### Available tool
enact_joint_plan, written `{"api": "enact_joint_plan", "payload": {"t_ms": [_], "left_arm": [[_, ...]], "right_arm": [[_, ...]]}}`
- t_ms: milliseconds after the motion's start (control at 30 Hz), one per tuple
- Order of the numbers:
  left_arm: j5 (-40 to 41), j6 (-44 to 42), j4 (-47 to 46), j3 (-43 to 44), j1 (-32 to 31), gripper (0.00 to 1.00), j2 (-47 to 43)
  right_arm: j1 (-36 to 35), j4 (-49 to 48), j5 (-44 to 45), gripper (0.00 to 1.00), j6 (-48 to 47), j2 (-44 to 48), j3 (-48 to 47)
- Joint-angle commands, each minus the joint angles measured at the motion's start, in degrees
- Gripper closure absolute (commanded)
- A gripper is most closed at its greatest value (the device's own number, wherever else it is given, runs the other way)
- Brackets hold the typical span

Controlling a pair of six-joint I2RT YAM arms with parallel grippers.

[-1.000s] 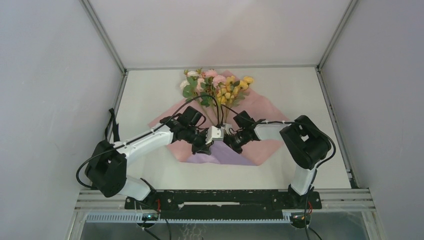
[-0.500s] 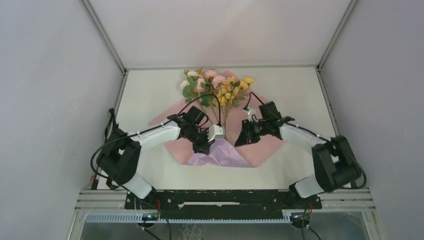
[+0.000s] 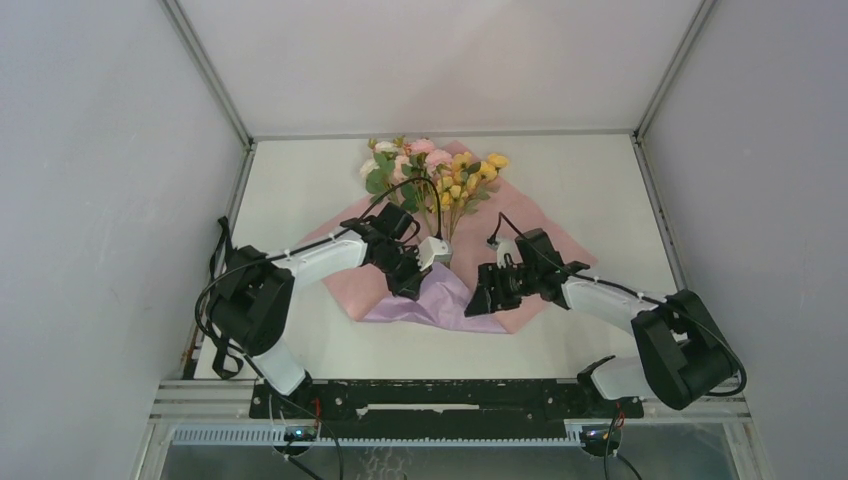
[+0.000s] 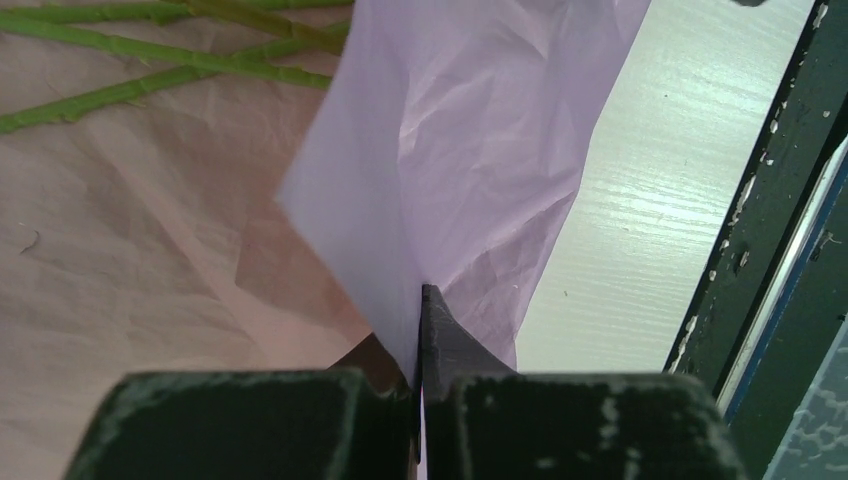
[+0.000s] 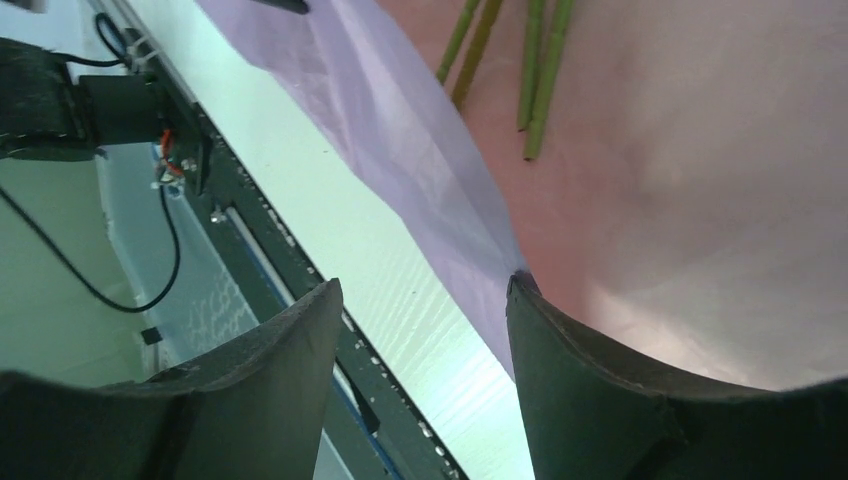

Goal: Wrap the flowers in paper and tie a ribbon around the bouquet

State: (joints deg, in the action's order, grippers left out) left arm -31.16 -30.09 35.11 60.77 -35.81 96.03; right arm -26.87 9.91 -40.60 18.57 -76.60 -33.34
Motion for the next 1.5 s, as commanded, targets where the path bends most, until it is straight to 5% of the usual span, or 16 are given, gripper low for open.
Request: {"api": "enact_joint_plan", "payload": {"t_ms": [0,400,700,767,1000,1267,1467], "left_arm": [[0.1,1.1,0.7,3.0,0.2,0.99,0.2],[0.2,0.3,2.1,3.1,0.2,0.97,0.6],[-0.5,0.5,2.4,3.1,0.1,0.95,0.9],[-0.4,0.3,2.7,3.2,0.2,0.93,1.1],[4.1,-0.6,3.0,2.6,0.1,0.86,0.5],[20.7,-4.2,8.2,2.2,0.2,0.44,-8.5],[17.7,-3.9,18.2,6.1,-2.2,0.47,-17.2]], "right_arm": [[-1.3,-3.8,5.3,0.3,0.3,-2.2,-0.1],[2.6,3.2,9.1,0.31,-4.2,4.1,-0.1],[-0.3,-3.0,5.1,0.33,-2.7,-3.6,-0.1],[-0.5,-3.6,3.7,0.4,-2.6,-5.1,-0.1],[-0.1,-5.4,-2.1,1.0,-1.3,-5.9,-0.1],[-0.1,-4.5,-1.2,1.0,-0.1,-7.4,-0.2],[0.6,-4.7,0.0,1.0,1.5,-8.7,-0.2]]}}
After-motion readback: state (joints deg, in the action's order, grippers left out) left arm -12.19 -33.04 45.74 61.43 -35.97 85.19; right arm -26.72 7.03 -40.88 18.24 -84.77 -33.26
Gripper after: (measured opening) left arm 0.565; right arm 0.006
